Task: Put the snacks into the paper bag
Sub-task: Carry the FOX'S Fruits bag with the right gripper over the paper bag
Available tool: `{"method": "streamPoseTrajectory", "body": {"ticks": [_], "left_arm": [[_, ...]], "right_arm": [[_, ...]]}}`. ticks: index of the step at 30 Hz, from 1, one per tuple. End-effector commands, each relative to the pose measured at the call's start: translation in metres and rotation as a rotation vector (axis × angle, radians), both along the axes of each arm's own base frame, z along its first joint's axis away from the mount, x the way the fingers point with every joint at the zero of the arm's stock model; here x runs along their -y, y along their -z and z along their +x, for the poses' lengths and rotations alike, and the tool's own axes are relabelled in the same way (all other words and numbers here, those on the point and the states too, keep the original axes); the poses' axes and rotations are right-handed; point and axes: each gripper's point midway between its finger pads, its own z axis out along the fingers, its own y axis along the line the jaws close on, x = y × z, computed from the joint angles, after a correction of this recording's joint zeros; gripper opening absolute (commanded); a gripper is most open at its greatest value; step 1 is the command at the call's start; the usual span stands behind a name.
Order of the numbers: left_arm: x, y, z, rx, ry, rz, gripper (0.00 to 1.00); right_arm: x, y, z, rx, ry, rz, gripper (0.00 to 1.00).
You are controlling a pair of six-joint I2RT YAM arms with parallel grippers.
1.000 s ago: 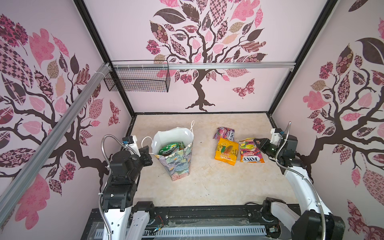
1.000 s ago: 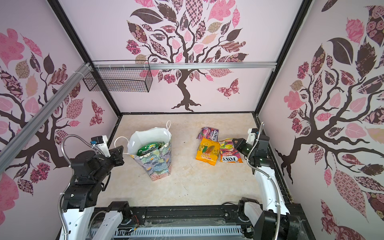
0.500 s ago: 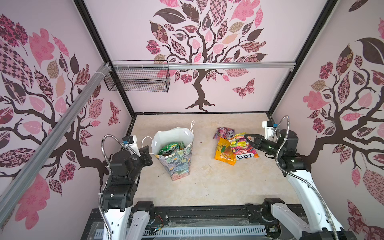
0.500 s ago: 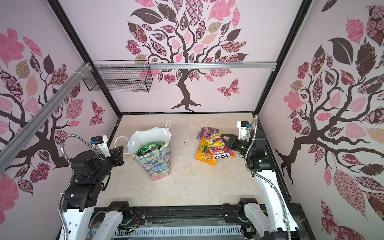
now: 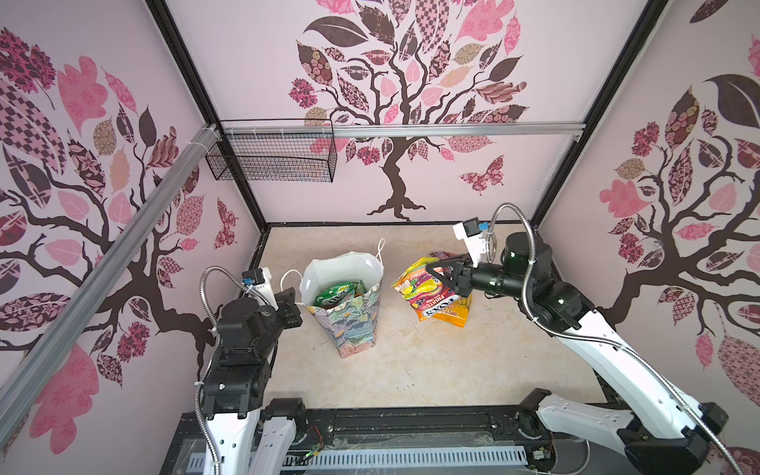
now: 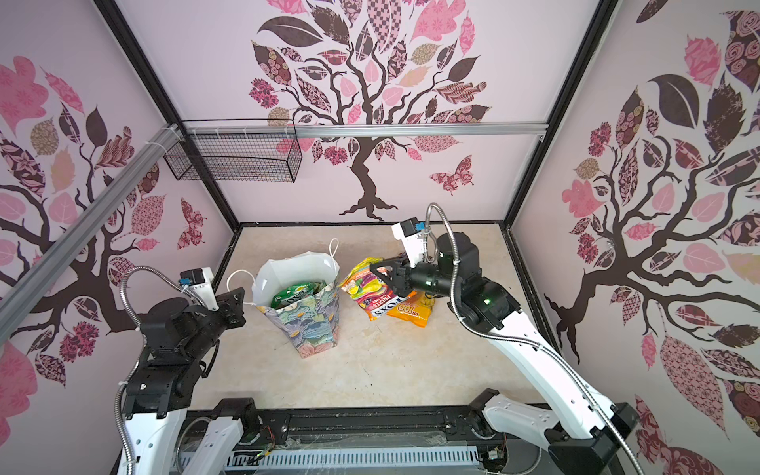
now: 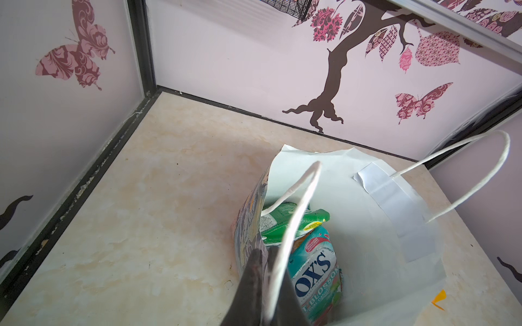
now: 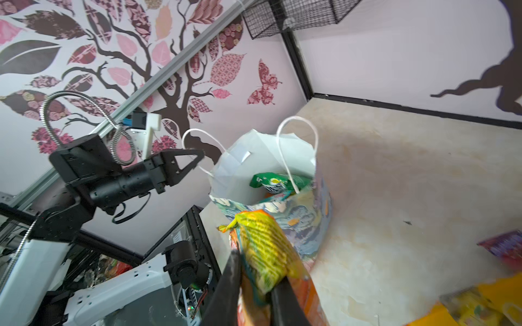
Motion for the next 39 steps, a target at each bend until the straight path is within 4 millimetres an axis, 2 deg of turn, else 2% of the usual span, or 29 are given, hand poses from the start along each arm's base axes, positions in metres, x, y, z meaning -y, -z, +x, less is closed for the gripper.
{"method": "streamPoseTrajectory", "body": {"ticks": [1, 3, 10, 18, 29, 35, 39], "left_arm": [[-0.001, 0.000, 0.002, 0.011, -0.001, -0.001, 0.11], [0.000, 0.000, 0.002, 0.012, 0.002, -0.003, 0.11], [0.000, 0.001, 0.002, 0.009, 0.005, 0.002, 0.11], [0.000, 0.001, 0.001, 0.009, 0.003, 0.005, 0.11], [0.000, 0.000, 0.001, 0.015, 0.004, 0.001, 0.11], [0.000, 0.001, 0.001, 0.008, 0.005, 0.004, 0.11], [-0.001, 0.000, 0.000, 0.012, 0.000, 0.007, 0.11]], "right_arm": [[-0.009, -0.029, 0.007, 0.068, -0.010, 0.030, 0.00], [-0.022, -0.037, 0.008, 0.087, -0.022, 0.024, 0.00], [-0.086, -0.067, -0.004, 0.165, -0.134, 0.004, 0.00], [-0.127, -0.084, 0.001, 0.187, -0.198, 0.041, 0.00], [-0.170, -0.077, 0.022, 0.199, -0.217, -0.005, 0.00], [-0.187, -0.065, 0.041, 0.202, -0.167, -0.020, 0.00], [-0.199, -0.047, 0.052, 0.201, -0.151, -0.047, 0.00]]}}
